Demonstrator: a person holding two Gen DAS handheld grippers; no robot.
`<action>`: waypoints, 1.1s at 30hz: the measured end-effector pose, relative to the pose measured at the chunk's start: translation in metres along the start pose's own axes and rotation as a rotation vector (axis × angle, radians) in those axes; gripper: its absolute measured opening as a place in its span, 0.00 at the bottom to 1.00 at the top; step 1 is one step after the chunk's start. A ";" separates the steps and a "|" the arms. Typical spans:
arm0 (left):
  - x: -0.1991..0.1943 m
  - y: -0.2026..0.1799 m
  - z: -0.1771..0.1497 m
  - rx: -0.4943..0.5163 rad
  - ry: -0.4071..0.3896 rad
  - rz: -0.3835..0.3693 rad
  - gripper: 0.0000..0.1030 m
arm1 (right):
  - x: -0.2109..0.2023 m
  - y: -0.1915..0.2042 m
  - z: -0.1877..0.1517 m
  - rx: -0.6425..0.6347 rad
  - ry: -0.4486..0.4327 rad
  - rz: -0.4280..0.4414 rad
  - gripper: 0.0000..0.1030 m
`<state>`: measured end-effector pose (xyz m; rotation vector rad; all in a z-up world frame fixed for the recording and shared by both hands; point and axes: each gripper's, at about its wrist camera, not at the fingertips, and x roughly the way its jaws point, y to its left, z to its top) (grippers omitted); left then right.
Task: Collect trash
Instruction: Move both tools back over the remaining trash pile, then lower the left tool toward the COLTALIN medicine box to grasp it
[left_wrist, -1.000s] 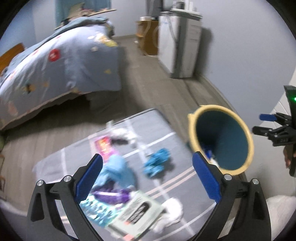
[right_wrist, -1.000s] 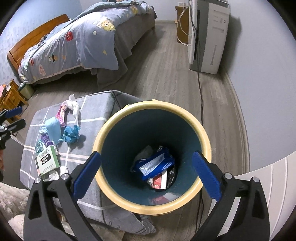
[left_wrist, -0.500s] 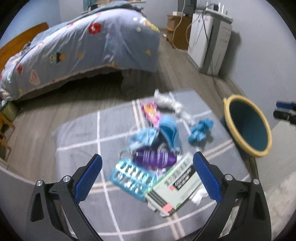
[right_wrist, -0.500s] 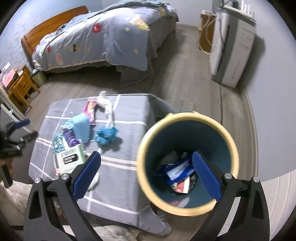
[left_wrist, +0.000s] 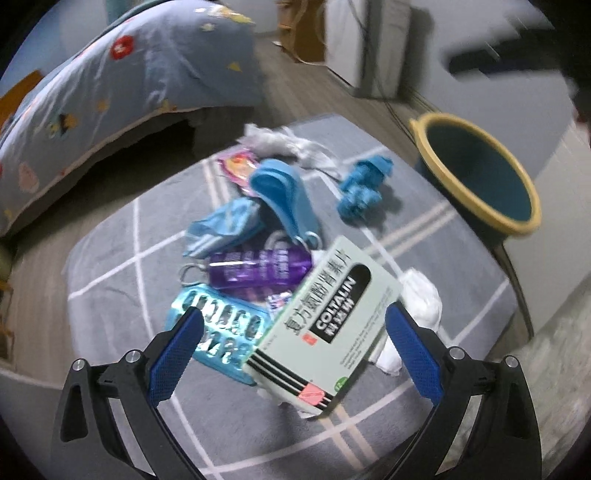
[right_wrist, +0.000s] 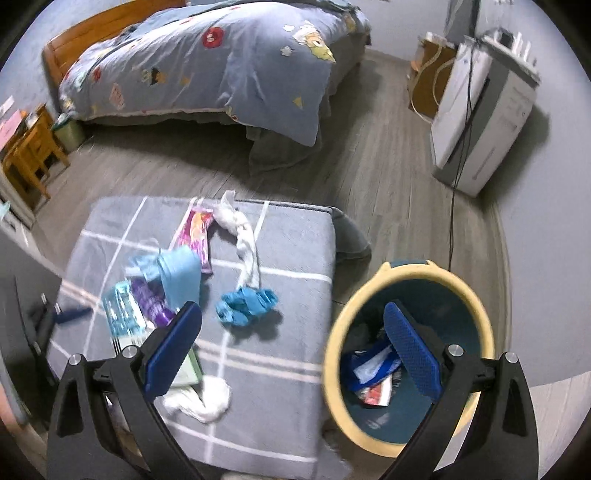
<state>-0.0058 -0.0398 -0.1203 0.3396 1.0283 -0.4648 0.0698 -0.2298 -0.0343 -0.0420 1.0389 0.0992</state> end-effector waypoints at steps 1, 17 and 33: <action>0.003 -0.003 -0.001 0.019 0.009 -0.004 0.94 | 0.005 0.001 0.003 0.024 0.006 0.007 0.94; 0.047 -0.024 -0.011 0.136 0.078 -0.012 0.94 | 0.067 0.013 -0.015 0.036 0.145 -0.010 0.94; 0.031 -0.017 -0.006 0.149 0.039 -0.032 0.77 | 0.093 0.002 -0.025 0.093 0.222 -0.007 0.94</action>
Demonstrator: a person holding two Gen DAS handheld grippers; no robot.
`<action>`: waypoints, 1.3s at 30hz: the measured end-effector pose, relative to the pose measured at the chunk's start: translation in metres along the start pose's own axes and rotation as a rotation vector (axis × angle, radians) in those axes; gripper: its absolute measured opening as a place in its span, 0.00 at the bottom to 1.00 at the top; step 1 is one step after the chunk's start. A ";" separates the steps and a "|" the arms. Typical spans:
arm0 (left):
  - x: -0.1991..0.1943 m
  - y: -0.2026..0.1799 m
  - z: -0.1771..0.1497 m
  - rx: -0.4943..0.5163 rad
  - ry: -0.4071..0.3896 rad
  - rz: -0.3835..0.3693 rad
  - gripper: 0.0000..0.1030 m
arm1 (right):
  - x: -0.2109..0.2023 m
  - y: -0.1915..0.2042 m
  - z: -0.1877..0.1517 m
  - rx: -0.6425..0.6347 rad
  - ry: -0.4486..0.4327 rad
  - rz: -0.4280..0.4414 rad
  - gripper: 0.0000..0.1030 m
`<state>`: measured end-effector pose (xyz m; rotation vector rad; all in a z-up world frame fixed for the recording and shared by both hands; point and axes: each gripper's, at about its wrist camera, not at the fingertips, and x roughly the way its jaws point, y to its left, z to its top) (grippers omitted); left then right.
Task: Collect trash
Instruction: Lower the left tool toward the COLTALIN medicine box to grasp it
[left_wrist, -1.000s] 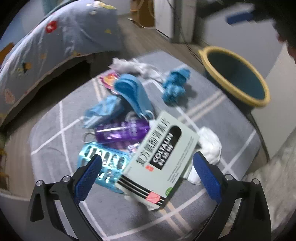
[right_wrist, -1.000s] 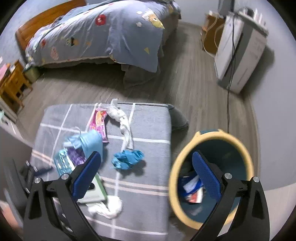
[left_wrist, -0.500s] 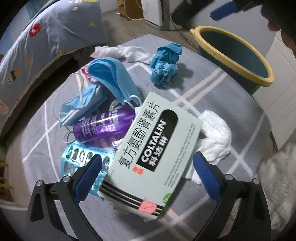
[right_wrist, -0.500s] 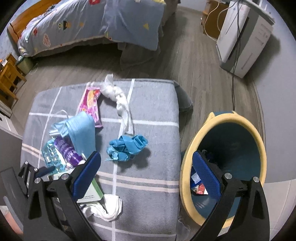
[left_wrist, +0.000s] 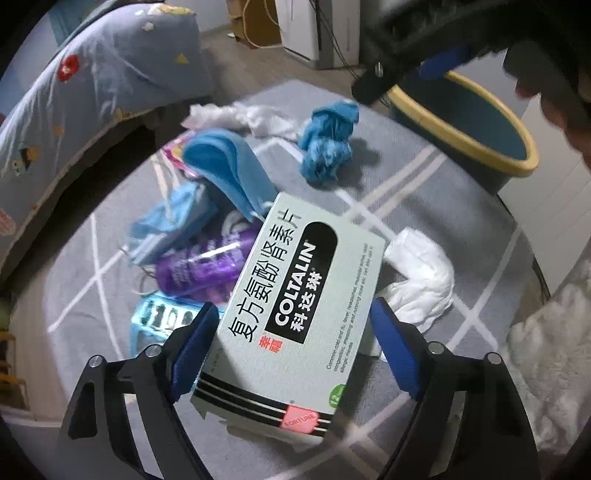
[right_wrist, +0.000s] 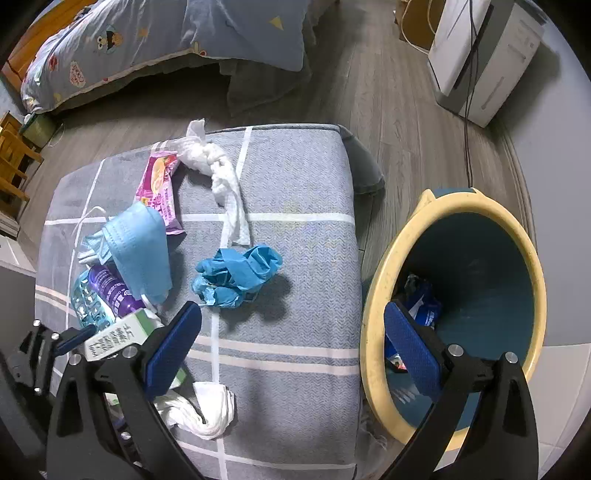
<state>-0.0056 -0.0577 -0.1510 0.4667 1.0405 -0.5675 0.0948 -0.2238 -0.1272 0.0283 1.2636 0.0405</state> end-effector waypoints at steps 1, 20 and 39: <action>-0.005 0.002 0.001 -0.006 -0.008 -0.001 0.77 | 0.000 0.000 0.000 0.001 -0.002 0.001 0.94; -0.027 0.100 -0.010 -0.297 0.074 0.050 0.72 | -0.008 0.015 0.003 -0.056 -0.037 0.016 0.94; 0.020 0.112 -0.026 -0.360 0.160 0.043 0.80 | 0.017 0.086 0.031 0.031 0.018 0.105 0.94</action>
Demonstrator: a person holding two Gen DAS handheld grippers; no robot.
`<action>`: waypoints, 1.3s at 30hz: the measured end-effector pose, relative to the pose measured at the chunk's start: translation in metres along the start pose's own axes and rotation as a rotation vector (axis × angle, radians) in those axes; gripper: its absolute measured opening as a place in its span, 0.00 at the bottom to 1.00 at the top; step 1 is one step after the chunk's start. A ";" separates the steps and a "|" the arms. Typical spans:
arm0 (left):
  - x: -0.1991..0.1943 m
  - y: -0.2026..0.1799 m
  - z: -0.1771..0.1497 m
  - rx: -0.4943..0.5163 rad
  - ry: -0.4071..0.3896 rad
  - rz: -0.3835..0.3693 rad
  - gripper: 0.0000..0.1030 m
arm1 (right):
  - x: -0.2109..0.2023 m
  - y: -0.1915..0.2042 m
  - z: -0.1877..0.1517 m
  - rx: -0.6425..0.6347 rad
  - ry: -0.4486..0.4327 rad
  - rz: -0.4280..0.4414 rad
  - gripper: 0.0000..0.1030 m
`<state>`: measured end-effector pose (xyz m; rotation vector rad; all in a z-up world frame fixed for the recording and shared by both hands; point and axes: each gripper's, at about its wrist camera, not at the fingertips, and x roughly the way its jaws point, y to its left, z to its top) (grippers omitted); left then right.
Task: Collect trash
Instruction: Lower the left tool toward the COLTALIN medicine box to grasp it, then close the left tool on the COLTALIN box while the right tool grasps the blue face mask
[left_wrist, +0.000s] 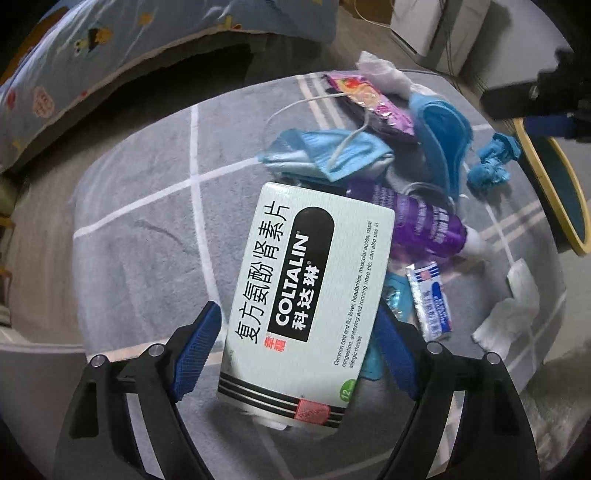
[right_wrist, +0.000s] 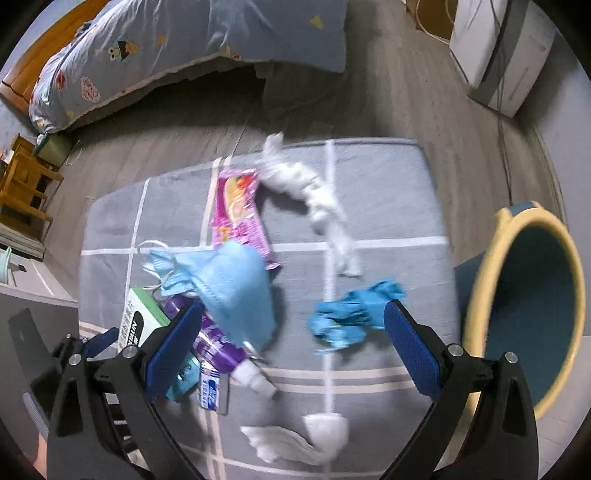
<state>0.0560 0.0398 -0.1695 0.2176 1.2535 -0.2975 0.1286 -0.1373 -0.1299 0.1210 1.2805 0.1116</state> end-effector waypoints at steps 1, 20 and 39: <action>0.001 0.000 -0.002 -0.010 0.001 -0.007 0.80 | 0.007 0.007 -0.003 -0.040 0.005 -0.003 0.94; -0.006 0.003 0.002 -0.028 -0.044 -0.009 0.75 | 0.031 0.033 -0.012 -0.211 0.015 -0.015 0.25; -0.063 0.006 0.006 -0.048 -0.197 0.013 0.75 | -0.017 0.023 -0.008 -0.193 -0.075 0.082 0.09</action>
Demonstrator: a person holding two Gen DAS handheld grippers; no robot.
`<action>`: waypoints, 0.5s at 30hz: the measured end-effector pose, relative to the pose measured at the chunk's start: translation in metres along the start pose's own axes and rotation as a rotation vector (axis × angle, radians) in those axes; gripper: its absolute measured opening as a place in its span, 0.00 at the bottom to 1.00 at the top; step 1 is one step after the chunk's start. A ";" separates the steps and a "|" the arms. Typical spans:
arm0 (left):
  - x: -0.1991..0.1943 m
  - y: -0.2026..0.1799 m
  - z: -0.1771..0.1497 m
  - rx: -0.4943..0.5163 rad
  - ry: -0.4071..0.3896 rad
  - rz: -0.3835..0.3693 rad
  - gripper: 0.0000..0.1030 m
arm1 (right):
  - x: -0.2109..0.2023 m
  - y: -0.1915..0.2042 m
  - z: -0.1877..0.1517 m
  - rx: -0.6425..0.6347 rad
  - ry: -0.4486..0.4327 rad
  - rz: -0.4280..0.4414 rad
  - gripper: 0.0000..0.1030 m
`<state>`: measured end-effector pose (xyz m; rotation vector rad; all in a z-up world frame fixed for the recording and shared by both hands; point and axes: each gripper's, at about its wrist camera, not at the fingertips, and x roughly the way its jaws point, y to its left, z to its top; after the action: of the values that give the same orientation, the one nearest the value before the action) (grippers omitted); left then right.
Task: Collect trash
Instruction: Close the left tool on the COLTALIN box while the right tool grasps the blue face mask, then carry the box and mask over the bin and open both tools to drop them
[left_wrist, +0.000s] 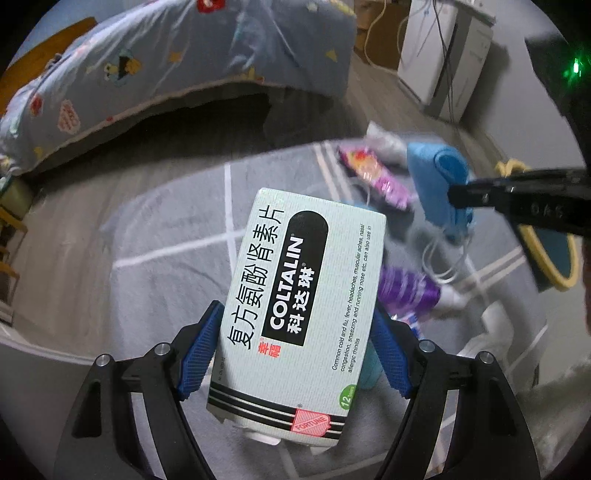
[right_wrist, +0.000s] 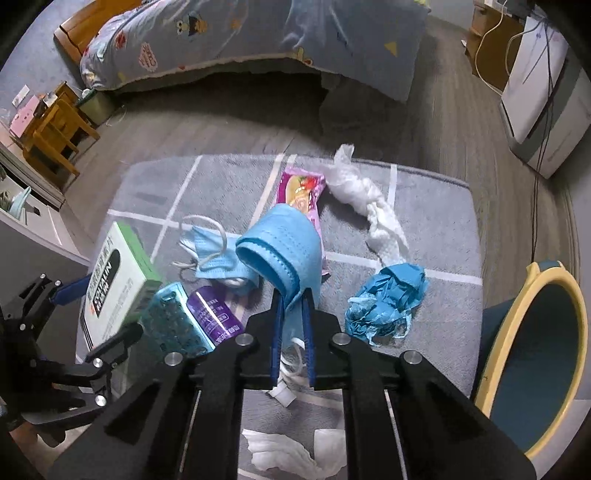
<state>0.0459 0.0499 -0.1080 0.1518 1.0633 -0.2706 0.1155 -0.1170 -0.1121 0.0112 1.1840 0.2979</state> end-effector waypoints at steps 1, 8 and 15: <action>-0.004 0.000 0.003 -0.003 -0.014 -0.003 0.75 | -0.004 -0.002 0.000 0.010 -0.005 0.009 0.09; -0.042 -0.016 0.023 0.024 -0.118 -0.006 0.75 | -0.050 -0.014 0.002 0.034 -0.046 0.033 0.09; -0.085 -0.053 0.048 0.077 -0.227 -0.003 0.75 | -0.134 -0.052 -0.017 0.031 -0.209 -0.008 0.09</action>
<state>0.0324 -0.0006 -0.0098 0.1844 0.8285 -0.3239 0.0661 -0.2007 -0.0054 0.0637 0.9806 0.2642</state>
